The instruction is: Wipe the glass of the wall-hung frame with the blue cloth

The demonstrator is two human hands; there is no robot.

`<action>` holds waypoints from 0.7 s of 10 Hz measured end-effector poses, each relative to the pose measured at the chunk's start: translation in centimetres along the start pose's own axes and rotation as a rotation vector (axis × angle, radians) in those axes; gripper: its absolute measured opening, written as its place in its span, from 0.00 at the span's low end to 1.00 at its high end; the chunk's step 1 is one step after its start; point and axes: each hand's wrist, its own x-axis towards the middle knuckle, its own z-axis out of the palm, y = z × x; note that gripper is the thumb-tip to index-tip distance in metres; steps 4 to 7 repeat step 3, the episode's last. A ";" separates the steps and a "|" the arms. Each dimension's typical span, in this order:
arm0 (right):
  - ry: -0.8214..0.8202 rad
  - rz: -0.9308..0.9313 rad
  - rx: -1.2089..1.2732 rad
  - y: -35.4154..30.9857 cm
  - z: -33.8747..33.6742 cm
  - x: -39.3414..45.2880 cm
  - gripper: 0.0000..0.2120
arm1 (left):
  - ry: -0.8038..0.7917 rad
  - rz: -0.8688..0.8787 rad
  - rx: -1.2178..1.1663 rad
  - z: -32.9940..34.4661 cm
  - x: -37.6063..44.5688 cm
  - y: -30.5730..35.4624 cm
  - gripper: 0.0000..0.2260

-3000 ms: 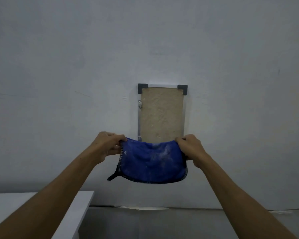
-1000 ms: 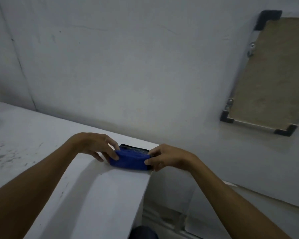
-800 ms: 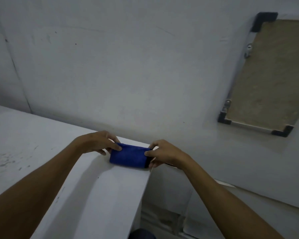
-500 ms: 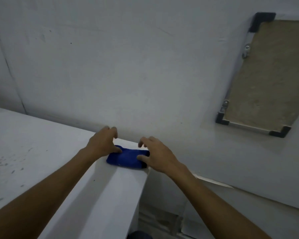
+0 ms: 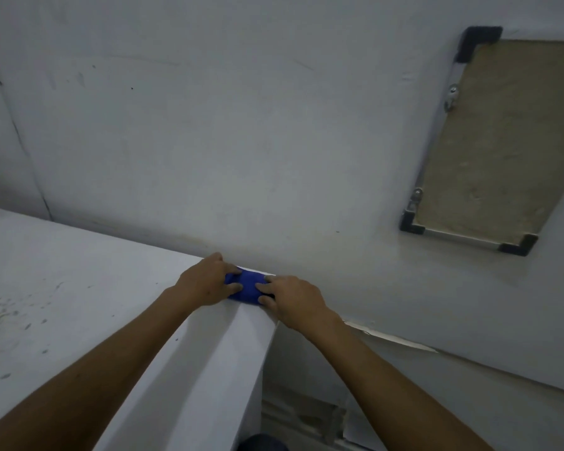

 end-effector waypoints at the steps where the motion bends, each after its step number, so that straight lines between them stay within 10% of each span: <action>1: -0.107 -0.005 0.096 0.2 -0.8 -0.4 0.20 | -0.020 -0.002 0.049 -0.9 -0.4 0.8 0.20; 7: 0.115 0.049 0.209 3.8 -3.8 -3.7 0.20 | 0.037 0.143 0.006 -2.4 -0.8 4.7 0.17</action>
